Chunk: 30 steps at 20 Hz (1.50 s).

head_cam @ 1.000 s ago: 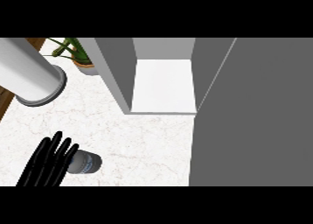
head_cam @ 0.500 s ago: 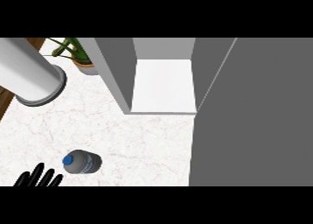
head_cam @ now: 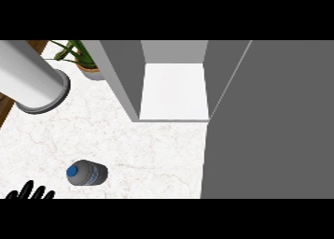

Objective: Pick up the bottled water, place it into the cabinet and close the cabinet

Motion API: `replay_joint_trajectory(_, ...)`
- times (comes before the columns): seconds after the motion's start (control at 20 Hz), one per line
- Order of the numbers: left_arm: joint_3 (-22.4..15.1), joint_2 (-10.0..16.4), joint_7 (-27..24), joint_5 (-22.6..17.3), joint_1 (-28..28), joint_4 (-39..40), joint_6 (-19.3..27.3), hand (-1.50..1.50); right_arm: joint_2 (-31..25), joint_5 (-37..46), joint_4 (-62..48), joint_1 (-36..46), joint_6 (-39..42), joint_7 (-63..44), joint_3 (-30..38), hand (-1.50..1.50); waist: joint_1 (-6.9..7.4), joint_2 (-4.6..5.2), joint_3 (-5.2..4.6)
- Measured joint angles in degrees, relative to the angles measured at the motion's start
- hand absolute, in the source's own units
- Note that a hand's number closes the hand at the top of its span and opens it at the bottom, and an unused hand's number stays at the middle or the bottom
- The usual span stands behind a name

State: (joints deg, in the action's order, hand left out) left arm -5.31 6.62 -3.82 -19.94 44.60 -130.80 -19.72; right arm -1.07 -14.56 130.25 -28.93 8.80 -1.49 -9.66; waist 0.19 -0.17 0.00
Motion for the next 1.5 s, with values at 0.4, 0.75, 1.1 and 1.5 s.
replay_joint_trajectory(0.4, 5.9, -0.3, -2.5, -2.7, -1.2, 4.2, -1.7, -1.50, 0.4, 2.2, -0.9, -3.2, 1.1, 3.8, -2.5, -1.50, -0.15, 0.03, 0.00)
replay_joint_trajectory(0.75, 11.4, 0.8, -5.0, -2.1, -7.7, 13.7, -3.5, -1.50, -0.3, 2.6, -1.3, -5.9, 2.5, 6.9, -3.1, -1.50, -0.37, 0.06, -0.01)
replay_joint_trajectory(1.1, 14.6, 1.6, -7.3, 1.5, -14.9, 22.8, -4.3, -1.50, -0.5, 4.5, -2.9, -7.5, 3.2, 10.3, -5.0, -1.50, -0.44, 0.09, 0.00)
replay_joint_trajectory(1.5, 16.5, 2.5, -10.7, 5.4, -23.7, 37.6, -5.9, -1.50, -0.8, 4.2, -1.3, -7.9, 2.2, 9.6, -5.9, -1.50, -0.52, 0.12, -0.02)
